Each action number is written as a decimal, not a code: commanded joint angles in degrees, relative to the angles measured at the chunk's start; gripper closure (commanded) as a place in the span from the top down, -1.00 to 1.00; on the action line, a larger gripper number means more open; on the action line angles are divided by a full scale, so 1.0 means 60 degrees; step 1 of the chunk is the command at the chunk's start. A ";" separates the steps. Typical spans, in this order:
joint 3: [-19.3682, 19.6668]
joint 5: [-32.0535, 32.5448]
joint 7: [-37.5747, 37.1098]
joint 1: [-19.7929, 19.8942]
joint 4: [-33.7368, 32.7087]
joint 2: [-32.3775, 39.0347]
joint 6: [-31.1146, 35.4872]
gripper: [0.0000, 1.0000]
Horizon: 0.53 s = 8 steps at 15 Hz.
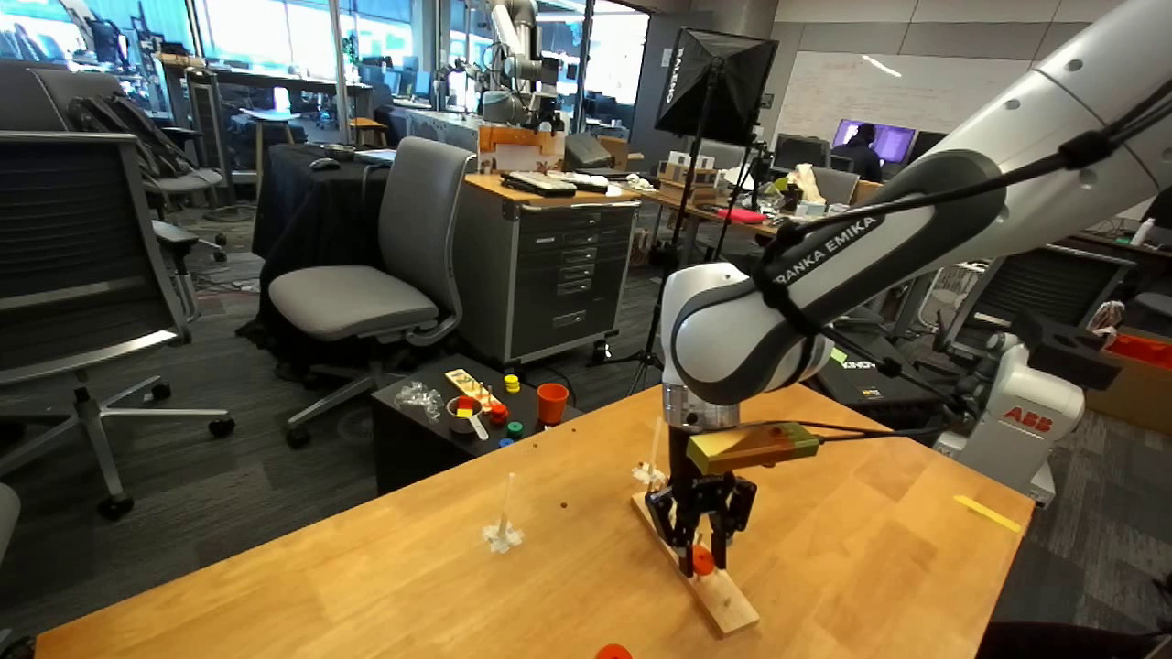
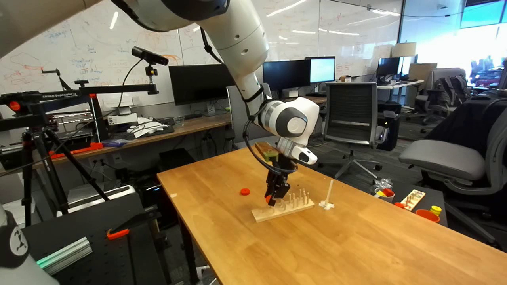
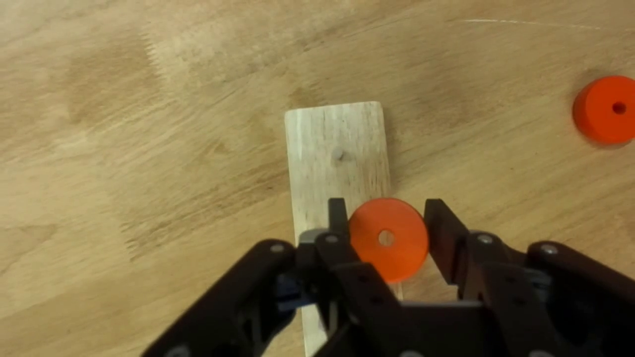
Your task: Pick up the orange ring on the right and place it on the wooden stand
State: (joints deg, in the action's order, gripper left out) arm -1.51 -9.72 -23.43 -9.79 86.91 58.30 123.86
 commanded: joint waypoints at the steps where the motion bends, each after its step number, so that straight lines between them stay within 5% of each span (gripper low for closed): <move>1: -0.0045 -0.0050 0.0050 0.0019 -0.0421 0.0165 -0.0425 -0.59; 8: -0.0043 -0.0070 0.0051 0.0049 -0.0459 0.0244 -0.0573 -0.59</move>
State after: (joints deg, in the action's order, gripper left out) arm -1.51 -9.72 -23.44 -9.76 86.72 58.60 122.76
